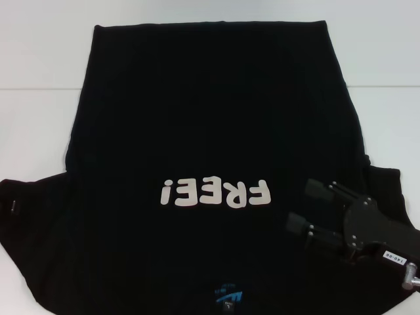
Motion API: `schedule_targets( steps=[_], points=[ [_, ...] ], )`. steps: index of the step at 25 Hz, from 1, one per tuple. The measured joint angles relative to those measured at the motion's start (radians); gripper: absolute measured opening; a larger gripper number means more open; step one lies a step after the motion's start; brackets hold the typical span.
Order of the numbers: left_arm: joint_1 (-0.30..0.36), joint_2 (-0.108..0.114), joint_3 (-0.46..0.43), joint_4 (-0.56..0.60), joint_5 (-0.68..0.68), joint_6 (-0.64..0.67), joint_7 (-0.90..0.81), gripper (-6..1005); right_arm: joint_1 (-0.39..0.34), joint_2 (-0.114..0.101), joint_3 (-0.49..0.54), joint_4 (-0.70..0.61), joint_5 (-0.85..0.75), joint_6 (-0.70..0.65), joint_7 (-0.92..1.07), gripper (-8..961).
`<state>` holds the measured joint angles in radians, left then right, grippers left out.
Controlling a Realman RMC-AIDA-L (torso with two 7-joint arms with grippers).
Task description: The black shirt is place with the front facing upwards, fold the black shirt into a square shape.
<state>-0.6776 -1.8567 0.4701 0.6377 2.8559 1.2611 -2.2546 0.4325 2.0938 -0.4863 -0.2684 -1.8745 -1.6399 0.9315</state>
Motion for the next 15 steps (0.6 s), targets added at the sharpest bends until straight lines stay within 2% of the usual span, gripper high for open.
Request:
schedule_targets(
  steps=[15],
  points=[
    [0.018,0.005,-0.016,0.026,0.003,-0.057,0.000,828,0.000,0.000,0.002,0.000,0.000,-0.001,0.000,895]
  ],
)
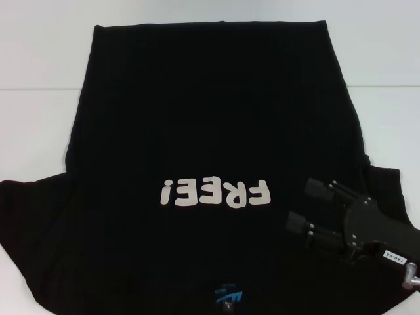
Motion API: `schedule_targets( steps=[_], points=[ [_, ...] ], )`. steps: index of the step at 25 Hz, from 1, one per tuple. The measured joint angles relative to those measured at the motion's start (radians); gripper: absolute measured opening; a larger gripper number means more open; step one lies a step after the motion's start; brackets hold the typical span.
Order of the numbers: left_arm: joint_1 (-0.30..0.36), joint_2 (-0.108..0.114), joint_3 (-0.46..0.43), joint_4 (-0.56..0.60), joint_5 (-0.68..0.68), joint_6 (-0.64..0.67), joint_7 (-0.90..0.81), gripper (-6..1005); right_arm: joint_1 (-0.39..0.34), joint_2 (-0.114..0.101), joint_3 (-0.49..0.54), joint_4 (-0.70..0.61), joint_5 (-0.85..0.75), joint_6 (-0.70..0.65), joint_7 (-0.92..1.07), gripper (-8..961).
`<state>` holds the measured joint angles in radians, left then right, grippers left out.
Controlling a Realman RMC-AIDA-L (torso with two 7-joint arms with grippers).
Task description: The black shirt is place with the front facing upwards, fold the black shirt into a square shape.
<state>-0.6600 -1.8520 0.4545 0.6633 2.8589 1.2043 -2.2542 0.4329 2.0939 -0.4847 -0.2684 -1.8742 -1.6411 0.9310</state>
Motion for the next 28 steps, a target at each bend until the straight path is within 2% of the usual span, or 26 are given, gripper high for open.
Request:
schedule_targets(
  steps=[14,28],
  points=[
    [-0.003,0.001,0.007,-0.051,0.000,-0.047,0.019,828,0.000,0.000,0.000,0.000,0.003,-0.012,0.000,895],
    [-0.015,0.004,0.017,-0.070,-0.003,-0.023,0.019,827,-0.006,0.000,0.002,0.000,0.003,-0.018,-0.007,895]
  ],
)
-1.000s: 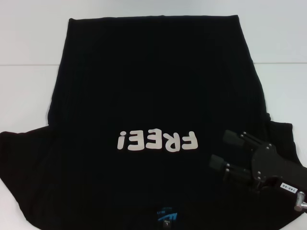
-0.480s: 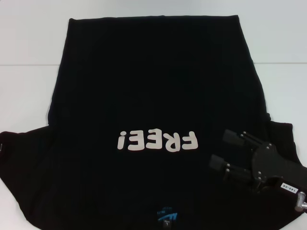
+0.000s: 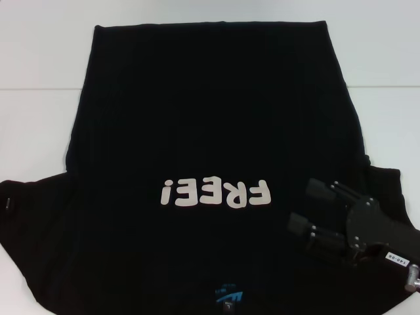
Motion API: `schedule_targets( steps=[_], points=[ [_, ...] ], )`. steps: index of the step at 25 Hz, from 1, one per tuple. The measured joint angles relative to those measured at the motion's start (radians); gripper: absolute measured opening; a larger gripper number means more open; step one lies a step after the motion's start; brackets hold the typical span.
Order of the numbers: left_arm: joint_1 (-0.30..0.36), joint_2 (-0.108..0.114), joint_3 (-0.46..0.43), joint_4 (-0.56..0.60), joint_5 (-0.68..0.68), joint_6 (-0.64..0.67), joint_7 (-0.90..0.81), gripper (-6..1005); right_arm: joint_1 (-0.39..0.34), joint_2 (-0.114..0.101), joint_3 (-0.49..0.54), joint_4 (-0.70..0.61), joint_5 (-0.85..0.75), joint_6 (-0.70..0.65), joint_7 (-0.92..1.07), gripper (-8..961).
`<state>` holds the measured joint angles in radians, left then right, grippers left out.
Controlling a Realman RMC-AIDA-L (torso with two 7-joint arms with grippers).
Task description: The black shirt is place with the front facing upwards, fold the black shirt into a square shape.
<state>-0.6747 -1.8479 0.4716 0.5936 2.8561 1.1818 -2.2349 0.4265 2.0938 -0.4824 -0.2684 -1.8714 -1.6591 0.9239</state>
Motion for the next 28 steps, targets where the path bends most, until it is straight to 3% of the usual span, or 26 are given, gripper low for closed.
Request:
schedule_targets(
  steps=[10,26,28],
  points=[
    [-0.008,-0.001,0.001,-0.002,0.000,0.049,0.006,823,-0.002,0.000,0.004,0.002,0.000,-0.007,-0.002,896],
    [-0.013,-0.007,0.005,0.006,0.001,0.070,0.031,747,-0.003,0.000,0.023,0.002,0.000,-0.010,-0.001,896],
    [-0.016,-0.008,0.005,0.006,-0.001,0.072,0.038,703,-0.002,-0.001,0.026,0.002,0.001,-0.010,0.000,896]
  ],
)
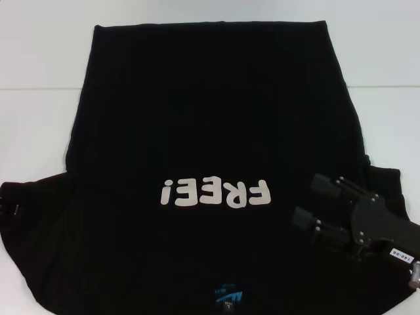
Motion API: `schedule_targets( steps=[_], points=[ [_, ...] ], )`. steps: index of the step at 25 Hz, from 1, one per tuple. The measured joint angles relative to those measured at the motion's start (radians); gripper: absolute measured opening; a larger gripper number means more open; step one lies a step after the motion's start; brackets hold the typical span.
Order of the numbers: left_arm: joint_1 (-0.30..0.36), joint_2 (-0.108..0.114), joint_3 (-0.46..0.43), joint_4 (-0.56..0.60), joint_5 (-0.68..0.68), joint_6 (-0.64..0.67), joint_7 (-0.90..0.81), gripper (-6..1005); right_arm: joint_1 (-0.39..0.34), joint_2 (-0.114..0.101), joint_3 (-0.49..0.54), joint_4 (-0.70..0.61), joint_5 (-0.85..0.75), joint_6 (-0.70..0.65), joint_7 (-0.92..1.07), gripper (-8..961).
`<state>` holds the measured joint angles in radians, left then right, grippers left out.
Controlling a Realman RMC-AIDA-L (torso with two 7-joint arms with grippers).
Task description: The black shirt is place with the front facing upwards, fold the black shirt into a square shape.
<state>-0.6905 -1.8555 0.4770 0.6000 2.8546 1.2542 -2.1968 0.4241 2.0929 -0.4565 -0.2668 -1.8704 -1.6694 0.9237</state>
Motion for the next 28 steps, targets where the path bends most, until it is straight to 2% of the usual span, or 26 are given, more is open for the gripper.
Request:
schedule_targets(
  steps=[6,12,22,28],
  points=[
    [-0.003,-0.003,0.000,0.011,-0.004,0.010,0.010,458,0.002,-0.001,0.002,0.000,0.000,-0.004,0.002,896],
    [-0.003,-0.004,-0.008,0.035,-0.007,0.033,0.016,255,0.005,-0.001,0.002,0.000,0.001,-0.004,0.003,896],
    [0.005,-0.005,-0.014,0.053,-0.024,0.065,0.034,28,-0.001,-0.001,0.002,0.000,0.000,-0.013,0.001,896],
    [0.009,-0.005,-0.017,0.074,-0.069,0.115,0.049,6,-0.002,-0.001,0.002,0.000,0.001,-0.014,0.000,896]
  ],
)
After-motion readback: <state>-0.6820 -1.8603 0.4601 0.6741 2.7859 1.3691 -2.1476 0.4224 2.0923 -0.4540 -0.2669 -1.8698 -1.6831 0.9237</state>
